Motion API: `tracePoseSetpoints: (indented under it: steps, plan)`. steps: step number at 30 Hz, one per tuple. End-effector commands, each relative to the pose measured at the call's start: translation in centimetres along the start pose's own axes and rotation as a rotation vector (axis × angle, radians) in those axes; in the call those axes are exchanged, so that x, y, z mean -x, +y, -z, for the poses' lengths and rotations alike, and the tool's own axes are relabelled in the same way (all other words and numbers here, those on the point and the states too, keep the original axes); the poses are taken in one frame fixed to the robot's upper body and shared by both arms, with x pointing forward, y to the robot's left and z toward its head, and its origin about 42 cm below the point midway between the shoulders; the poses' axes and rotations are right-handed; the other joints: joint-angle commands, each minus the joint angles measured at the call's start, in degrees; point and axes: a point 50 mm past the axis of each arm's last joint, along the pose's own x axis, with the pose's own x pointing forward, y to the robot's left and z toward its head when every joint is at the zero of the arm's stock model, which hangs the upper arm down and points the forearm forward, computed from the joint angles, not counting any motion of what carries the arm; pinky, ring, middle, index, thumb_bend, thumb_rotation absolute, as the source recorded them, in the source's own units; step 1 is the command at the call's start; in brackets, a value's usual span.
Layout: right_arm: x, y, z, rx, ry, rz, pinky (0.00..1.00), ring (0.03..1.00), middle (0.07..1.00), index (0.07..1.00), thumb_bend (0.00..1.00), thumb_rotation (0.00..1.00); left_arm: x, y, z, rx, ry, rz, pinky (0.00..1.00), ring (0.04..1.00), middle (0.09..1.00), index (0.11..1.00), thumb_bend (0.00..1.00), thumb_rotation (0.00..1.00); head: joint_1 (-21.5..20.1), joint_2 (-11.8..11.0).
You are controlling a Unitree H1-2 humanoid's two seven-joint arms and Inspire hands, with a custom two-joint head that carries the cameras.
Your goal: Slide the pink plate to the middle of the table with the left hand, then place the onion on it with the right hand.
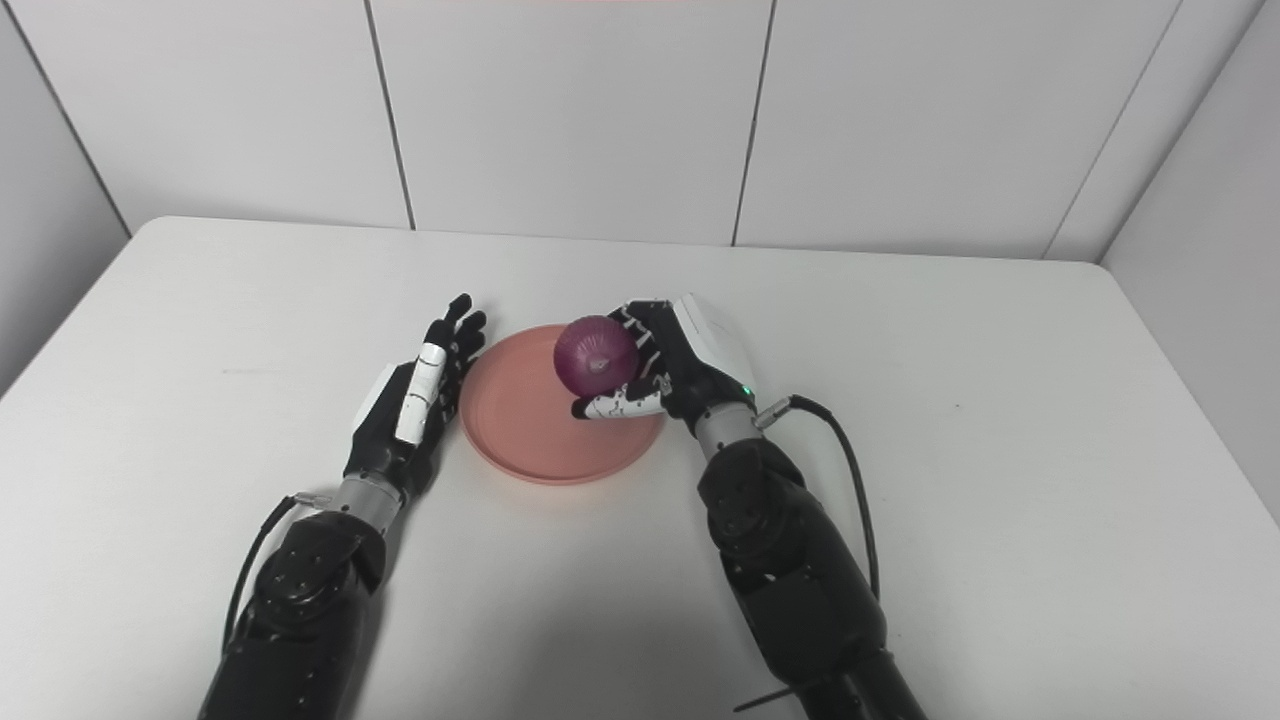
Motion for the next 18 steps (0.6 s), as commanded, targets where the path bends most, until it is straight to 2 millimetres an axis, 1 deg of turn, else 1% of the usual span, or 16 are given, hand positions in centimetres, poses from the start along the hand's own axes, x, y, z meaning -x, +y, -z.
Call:
tracePoseSetpoints:
  steps: [1,3,4,10,12,14,15,16,17,18]
  plan:
    - [-1.4,-1.2,-2.4,0.029,-0.106,0.051,0.35,0.394,0.474,0.541,0.51,0.0,-1.0,-0.4,-2.0,-0.022,-0.079,0.008,1.0,1.0,0.992,0.987,0.72,1.0,-0.1,0.1]
    - [-1.6,-0.9,-2.3,0.043,-0.111,0.047,0.34,0.392,0.47,0.543,0.51,0.0,-1.1,-0.4,-2.0,-0.021,-0.078,0.007,1.0,1.0,0.992,0.986,0.72,1.0,-0.2,0.1]
    - [-1.7,-0.6,-2.2,0.053,-0.115,0.045,0.32,0.385,0.466,0.544,0.51,0.0,-1.1,-0.4,-2.1,-0.021,-0.076,0.007,1.0,1.0,0.992,0.988,0.72,1.0,-0.2,0.1]
    - [-2.3,0.5,-2.0,0.121,-0.139,0.037,0.3,0.376,0.463,0.55,0.51,0.0,-1.1,-0.3,-2.2,-0.028,-0.08,0.0,1.0,1.0,0.991,0.986,0.71,1.0,-0.6,0.1]
    - [-2.4,0.7,-1.7,0.133,-0.142,0.029,0.31,0.377,0.461,0.55,0.51,0.0,-1.1,-0.3,-2.2,-0.026,-0.08,-0.002,1.0,1.0,0.992,0.986,0.71,1.0,-0.9,0.3]
    - [-2.4,1.0,-1.4,0.147,-0.148,0.013,0.33,0.383,0.463,0.551,0.51,0.0,-1.1,-0.3,-2.3,-0.025,-0.078,-0.006,1.0,1.0,0.99,0.984,0.71,1.0,-0.9,0.5]
    - [-2.4,1.0,-1.3,0.153,-0.152,0.005,0.45,0.414,0.481,0.533,0.51,0.0,-1.0,-0.3,-2.4,-0.025,-0.077,-0.008,1.0,1.0,0.989,0.984,0.72,1.0,-0.9,0.5]
    - [-2.4,1.1,-1.2,0.166,-0.162,-0.007,0.48,0.422,0.485,0.529,0.52,0.0,-1.0,-0.2,-2.4,-0.025,-0.076,-0.01,1.0,1.0,0.989,0.984,0.72,1.0,-0.9,0.5]
    - [-2.4,1.2,-1.1,0.178,-0.17,-0.017,0.57,0.567,0.603,0.51,0.52,0.08,-1.0,-0.2,-2.4,-0.026,-0.076,-0.012,1.0,1.0,0.987,0.983,0.72,1.0,-0.9,0.5]
    - [-2.4,1.2,-1.1,0.187,-0.177,-0.025,0.6,0.61,0.638,0.505,0.52,0.1,-1.1,-0.2,-2.4,-0.028,-0.077,-0.015,1.0,1.0,0.986,0.982,0.72,1.0,-1.0,0.5]
